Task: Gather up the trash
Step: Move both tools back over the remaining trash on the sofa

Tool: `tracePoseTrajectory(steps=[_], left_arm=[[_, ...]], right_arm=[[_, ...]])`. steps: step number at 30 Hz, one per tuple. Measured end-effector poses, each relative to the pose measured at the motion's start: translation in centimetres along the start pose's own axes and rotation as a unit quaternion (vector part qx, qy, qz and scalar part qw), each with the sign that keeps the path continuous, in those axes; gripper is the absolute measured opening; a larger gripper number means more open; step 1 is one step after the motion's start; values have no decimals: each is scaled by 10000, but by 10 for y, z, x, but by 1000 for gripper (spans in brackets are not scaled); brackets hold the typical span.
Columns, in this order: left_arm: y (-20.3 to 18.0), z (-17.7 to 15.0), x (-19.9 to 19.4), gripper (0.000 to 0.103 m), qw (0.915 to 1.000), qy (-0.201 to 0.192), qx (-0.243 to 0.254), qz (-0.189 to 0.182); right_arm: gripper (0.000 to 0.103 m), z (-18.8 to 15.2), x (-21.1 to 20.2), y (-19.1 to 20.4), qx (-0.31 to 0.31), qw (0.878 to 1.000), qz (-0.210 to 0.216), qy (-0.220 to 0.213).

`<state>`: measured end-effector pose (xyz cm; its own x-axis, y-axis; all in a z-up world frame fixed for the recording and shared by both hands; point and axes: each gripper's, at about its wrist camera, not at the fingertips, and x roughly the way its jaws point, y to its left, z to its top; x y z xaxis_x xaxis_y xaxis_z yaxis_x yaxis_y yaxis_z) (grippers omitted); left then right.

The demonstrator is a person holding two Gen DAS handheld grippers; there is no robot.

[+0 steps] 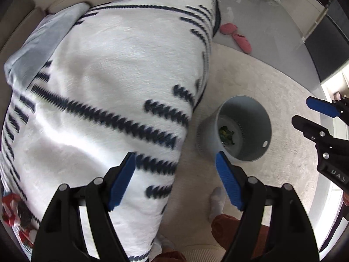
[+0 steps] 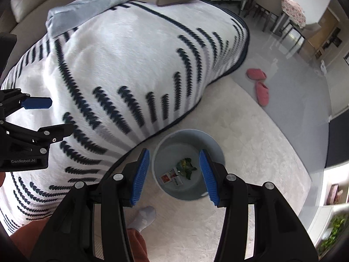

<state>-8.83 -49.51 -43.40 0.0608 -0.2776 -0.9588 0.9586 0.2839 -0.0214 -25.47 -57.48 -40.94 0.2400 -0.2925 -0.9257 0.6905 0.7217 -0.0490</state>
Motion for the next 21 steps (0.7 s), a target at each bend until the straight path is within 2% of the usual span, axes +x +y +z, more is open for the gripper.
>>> tracePoseTrajectory(steps=[3,6,9,16,21], left_arm=[[53,-30,-25,76,9983,-6,-532,245],[107,-64,-51,76,9927,-1,-1088,511],[158,-101,-74,76,9833,27,-1661,743],[260,-204,-121,76,9485,107,-2899,1273],[309,-285,-147,76,9154,207,-3691,1589]], right_arm=[[58,20,-10,58,-449,9984,294,-178],[59,39,-22,121,-945,9931,607,-327],[59,54,-32,185,-1428,9845,919,-432],[59,70,-54,336,-2554,9519,1568,-633],[59,64,-64,428,-3208,9242,1971,-641]])
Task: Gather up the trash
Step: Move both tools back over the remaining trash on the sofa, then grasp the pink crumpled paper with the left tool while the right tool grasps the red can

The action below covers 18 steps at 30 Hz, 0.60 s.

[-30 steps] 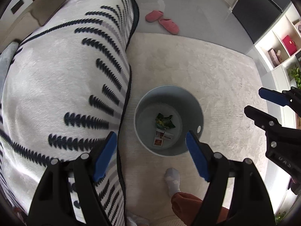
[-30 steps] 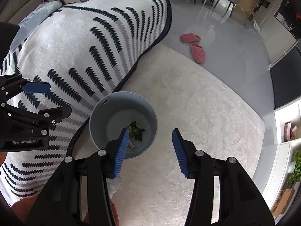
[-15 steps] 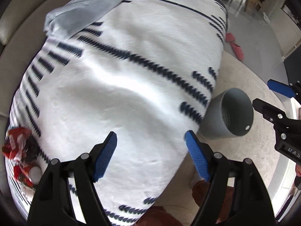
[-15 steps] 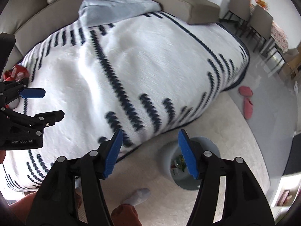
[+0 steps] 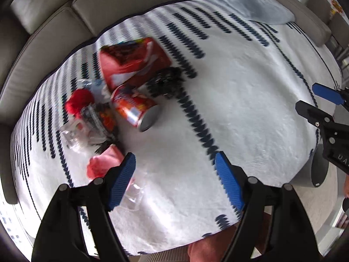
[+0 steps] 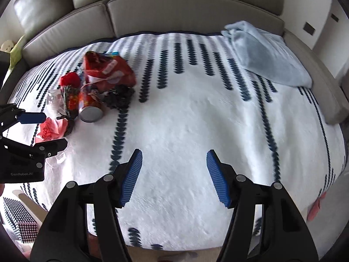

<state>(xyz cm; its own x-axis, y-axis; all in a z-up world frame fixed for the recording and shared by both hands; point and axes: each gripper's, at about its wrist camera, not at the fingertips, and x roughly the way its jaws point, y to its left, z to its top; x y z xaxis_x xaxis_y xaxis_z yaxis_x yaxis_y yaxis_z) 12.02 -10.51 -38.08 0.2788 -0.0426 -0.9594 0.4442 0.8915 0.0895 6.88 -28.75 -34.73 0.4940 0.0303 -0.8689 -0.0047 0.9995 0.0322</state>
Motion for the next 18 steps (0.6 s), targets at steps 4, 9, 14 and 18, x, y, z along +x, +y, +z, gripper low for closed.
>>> tracePoseTrajectory(steps=[4,9,14,18], left_arm=[[56,-21,5,76,9976,155,-639,218],[103,-45,21,76,9908,307,-1271,361],[130,-53,44,76,9847,317,-1682,340],[141,-54,69,76,9823,349,-1820,284]], right_arm=[[59,25,24,54,-478,9982,350,50],[59,45,54,115,-1030,9924,661,140],[64,58,81,157,-1407,9868,782,185],[64,68,103,178,-1575,9841,781,253]])
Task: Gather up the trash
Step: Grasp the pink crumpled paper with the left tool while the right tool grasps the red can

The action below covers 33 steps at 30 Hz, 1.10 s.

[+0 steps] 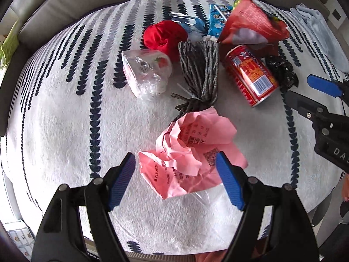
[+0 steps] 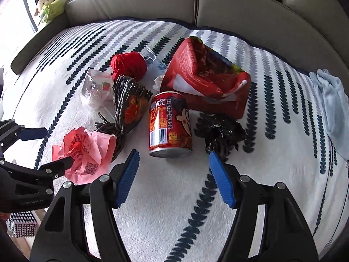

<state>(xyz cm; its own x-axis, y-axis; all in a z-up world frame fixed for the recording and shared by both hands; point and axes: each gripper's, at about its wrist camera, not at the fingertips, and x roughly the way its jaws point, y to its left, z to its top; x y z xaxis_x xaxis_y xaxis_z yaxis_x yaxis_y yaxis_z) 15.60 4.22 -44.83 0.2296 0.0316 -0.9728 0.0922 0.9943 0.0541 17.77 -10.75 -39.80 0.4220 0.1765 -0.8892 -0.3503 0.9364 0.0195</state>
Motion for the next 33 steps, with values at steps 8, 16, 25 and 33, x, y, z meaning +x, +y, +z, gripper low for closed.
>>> tracePoseTrajectory(steps=[8,16,25,33], left_arm=[[11,2,31,34,9995,165,87,-257],[24,1,28,13,9996,44,158,-229],[31,0,10,13,9994,-70,116,-327],[34,0,2,13,9992,-98,130,-359]], right_arm=[[64,18,32,9,-186,9998,-5,120],[65,29,55,17,-299,9993,32,231],[73,32,78,18,-463,9981,-272,302],[63,29,93,9,-474,9969,-314,535]])
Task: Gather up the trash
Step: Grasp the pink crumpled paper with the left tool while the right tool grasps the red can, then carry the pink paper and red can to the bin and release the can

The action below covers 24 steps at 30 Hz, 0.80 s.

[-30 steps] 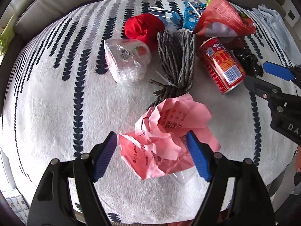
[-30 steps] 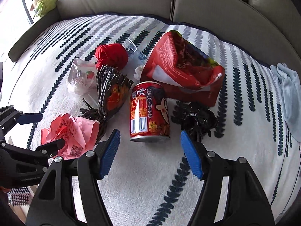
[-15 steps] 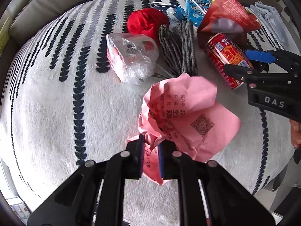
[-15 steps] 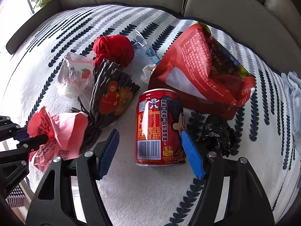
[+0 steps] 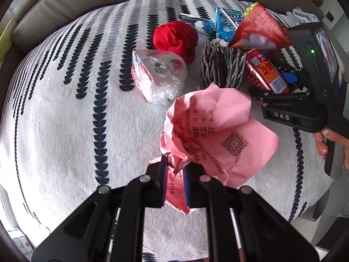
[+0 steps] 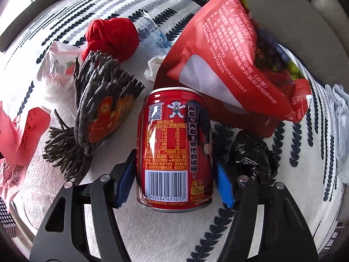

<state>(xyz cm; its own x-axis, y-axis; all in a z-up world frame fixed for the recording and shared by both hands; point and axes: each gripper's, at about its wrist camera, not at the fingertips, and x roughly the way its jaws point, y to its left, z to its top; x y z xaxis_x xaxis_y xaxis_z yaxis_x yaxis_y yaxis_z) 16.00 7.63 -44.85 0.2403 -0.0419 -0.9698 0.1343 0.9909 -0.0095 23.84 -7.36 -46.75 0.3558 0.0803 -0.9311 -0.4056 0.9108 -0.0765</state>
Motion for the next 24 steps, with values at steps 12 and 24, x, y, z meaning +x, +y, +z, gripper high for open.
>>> tracePoseTrajectory(steps=[12,24], left_arm=[[-16,2,-14,13,9995,-56,315,-44],[-109,3,-43,13,9904,-213,1319,-341]], right_arm=[[63,-10,-42,-6,271,9988,163,-373],[63,-86,-100,-78,1260,9904,-255,-505]])
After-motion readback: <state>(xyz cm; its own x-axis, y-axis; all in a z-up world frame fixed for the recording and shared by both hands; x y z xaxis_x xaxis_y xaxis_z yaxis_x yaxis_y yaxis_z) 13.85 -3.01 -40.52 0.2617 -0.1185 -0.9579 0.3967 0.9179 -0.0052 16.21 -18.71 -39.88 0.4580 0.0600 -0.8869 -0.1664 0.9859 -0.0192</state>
